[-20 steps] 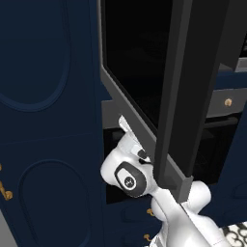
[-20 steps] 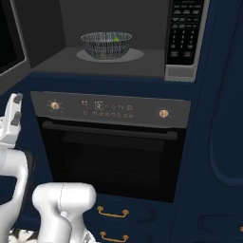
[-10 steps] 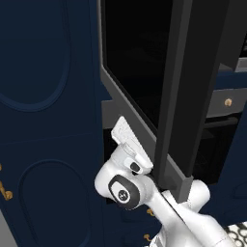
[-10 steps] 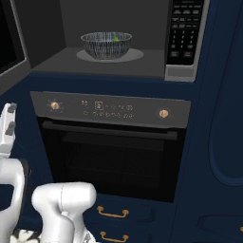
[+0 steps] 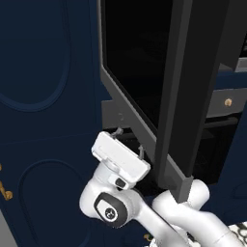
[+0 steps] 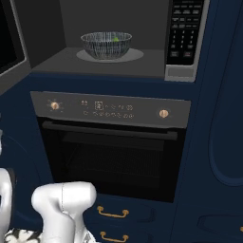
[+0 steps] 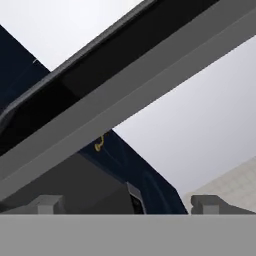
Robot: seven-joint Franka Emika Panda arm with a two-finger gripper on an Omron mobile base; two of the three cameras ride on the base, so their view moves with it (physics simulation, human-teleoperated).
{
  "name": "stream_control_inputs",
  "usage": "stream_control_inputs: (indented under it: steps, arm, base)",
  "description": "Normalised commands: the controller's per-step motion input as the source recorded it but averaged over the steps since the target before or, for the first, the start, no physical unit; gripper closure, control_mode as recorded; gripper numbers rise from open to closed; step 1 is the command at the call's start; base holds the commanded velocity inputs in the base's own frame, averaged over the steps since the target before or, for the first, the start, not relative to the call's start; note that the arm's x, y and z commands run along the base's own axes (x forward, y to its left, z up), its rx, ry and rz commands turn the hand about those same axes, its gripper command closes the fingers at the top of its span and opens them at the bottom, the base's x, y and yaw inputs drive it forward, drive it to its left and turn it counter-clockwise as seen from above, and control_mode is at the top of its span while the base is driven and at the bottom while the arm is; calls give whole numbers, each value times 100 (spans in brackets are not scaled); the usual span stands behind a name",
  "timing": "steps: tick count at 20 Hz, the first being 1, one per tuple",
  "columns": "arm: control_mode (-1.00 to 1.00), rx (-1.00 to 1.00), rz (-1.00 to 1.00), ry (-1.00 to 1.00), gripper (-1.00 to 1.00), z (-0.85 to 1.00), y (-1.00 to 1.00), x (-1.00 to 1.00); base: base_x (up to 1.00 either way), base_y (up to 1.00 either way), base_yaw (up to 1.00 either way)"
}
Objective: Pick the broccoli from the sink and place it in the bowl. Then pick the bowl and place it in the microwave. Then close the microwave door and press the start button.
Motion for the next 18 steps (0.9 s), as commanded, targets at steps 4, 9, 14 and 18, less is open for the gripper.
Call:
stream_control_inputs:
  steps: [4, 9, 14, 18]
  arm:
    - [-100, 3, 13, 0, -100, -8, 100, 0]
    - [-100, 6, 7, -1, -100, 33, 55, -26]
    - [-100, 23, 0, -7, -100, 93, -10, -70]
    - [-100, 34, 2, -9, -100, 93, -41, -73]
  base:
    - [0, 0, 0]
    - [0, 0, 0]
    - [0, 0, 0]
    - [0, 0, 0]
